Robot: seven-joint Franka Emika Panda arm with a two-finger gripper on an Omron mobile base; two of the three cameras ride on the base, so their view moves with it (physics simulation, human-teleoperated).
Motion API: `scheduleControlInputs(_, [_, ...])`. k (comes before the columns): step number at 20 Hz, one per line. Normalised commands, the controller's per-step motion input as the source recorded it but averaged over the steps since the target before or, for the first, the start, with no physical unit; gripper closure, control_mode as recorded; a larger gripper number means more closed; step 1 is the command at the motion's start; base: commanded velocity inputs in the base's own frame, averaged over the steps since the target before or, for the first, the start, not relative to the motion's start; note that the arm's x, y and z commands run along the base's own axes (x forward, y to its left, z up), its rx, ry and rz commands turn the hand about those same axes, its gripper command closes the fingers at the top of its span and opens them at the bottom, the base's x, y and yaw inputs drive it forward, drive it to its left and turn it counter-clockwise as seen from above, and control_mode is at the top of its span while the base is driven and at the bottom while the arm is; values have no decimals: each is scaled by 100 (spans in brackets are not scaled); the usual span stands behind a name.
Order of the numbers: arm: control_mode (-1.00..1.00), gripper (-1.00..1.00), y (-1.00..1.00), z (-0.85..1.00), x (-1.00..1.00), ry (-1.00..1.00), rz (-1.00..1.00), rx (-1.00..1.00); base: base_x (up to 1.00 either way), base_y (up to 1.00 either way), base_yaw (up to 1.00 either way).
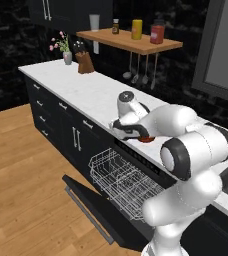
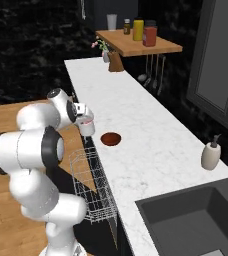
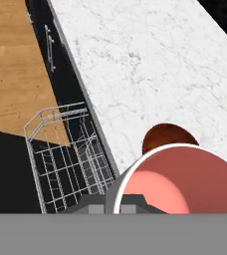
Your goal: Pick up the cup and bowl from the counter, place them in the dishwasher, and close the dishwasher door.
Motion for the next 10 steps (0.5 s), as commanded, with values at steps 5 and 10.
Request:
scheduleControlInputs(5, [-100,100,30,-4,-100,0,-8,7,0,0,0])
scheduleControlInputs(10, [-100,100,49,-28,-73,2,-18,1,0,0,0])
